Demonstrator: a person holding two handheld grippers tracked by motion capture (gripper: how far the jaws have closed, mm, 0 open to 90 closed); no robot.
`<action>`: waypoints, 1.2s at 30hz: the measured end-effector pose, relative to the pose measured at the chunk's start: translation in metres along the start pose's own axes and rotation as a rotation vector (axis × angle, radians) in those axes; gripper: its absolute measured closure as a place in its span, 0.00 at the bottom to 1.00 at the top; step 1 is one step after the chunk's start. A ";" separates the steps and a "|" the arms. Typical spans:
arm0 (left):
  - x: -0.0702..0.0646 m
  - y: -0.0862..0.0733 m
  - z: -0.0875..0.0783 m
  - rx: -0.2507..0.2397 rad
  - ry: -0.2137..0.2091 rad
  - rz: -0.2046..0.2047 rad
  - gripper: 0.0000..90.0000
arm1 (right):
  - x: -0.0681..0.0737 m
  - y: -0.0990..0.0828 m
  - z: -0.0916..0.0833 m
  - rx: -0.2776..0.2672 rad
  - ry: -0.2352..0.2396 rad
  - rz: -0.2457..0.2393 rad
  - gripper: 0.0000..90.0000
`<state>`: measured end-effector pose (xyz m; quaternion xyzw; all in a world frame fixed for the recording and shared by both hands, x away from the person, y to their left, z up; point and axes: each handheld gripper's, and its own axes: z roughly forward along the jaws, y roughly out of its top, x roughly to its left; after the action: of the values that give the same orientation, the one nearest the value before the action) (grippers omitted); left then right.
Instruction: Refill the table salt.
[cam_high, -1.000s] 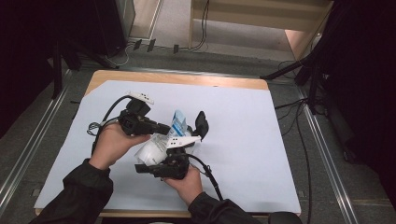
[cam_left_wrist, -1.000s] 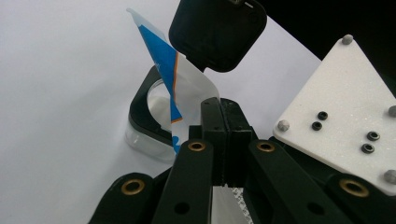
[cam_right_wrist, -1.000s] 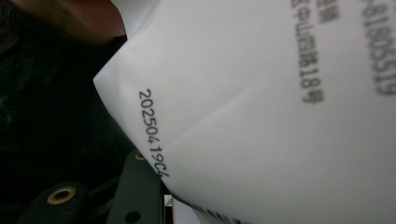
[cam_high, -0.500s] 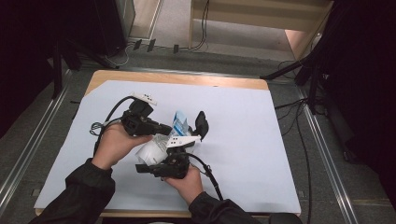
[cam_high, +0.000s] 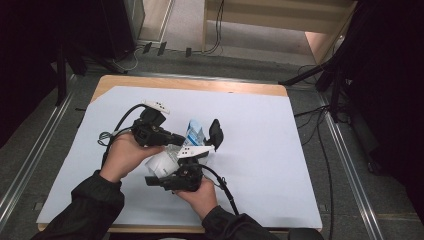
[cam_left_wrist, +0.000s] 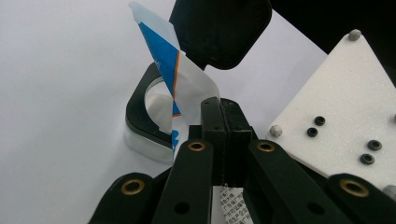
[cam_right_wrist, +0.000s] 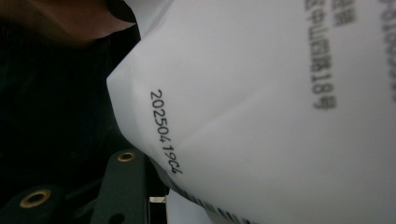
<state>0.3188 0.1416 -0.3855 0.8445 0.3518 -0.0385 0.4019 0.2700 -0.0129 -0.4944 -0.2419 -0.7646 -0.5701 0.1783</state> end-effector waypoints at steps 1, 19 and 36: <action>0.000 0.000 0.000 -0.001 -0.002 0.000 1.00 | 0.000 0.000 0.000 -0.001 0.000 0.000 0.63; 0.005 0.000 -0.007 -0.023 -0.014 -0.010 1.00 | -0.001 0.001 -0.003 -0.038 0.069 0.013 0.70; 0.004 0.002 -0.006 -0.028 -0.010 -0.009 1.00 | -0.002 0.002 -0.004 -0.046 0.078 0.018 0.70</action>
<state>0.3220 0.1474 -0.3818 0.8371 0.3540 -0.0395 0.4152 0.2732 -0.0165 -0.4927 -0.2304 -0.7414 -0.5951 0.2076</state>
